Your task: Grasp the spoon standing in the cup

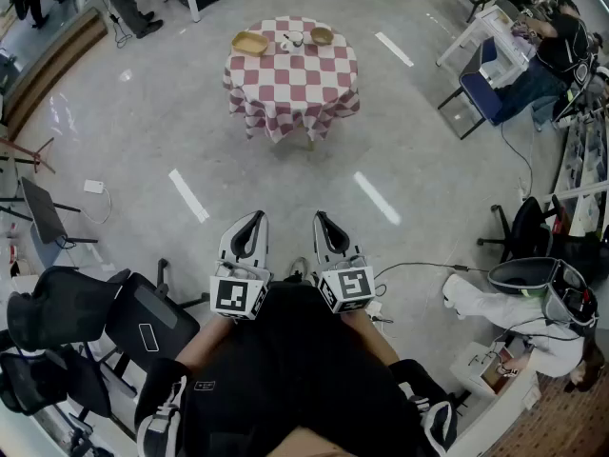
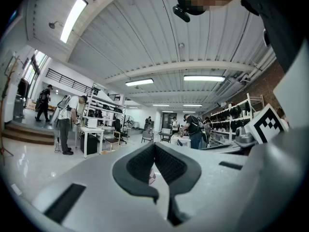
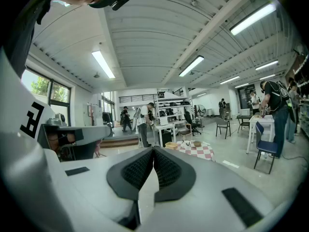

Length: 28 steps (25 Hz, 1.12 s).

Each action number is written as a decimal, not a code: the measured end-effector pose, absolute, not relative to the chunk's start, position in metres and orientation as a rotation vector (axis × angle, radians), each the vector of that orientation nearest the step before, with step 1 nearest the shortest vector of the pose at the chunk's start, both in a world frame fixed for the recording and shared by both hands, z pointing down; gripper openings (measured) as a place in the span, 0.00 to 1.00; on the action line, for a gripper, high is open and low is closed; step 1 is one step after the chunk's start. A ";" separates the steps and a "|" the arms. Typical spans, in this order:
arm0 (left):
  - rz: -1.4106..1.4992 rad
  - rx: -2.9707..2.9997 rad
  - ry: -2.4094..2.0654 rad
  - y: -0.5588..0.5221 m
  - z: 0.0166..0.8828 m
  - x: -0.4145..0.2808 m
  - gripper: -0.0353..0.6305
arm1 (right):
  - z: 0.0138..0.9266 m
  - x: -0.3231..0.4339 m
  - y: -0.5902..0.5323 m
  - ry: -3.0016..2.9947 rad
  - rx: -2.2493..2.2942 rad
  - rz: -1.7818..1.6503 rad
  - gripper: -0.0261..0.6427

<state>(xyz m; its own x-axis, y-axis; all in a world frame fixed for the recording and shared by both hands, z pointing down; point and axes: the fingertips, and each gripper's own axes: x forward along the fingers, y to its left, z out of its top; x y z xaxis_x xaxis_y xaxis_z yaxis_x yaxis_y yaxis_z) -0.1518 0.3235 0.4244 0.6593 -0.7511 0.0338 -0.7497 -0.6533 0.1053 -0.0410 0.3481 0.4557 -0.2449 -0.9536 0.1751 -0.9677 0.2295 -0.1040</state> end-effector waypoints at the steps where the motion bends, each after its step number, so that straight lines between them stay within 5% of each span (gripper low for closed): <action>1: -0.016 2.760 -1.252 0.324 0.425 -0.151 0.07 | 0.456 -0.041 0.348 -2.404 1.882 0.292 0.08; 28: -0.004 2.746 -1.272 0.335 0.426 -0.105 0.07 | 0.461 0.006 0.359 -2.457 1.864 0.295 0.08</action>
<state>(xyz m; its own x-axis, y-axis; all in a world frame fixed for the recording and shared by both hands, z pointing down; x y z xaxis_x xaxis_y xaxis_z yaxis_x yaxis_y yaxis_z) -0.1048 0.3355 0.4261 0.6479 -0.7603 0.0460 -0.7600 -0.6412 0.1058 0.0057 0.3589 0.4613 -0.2755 -0.9498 0.1485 -0.9580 0.2583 -0.1248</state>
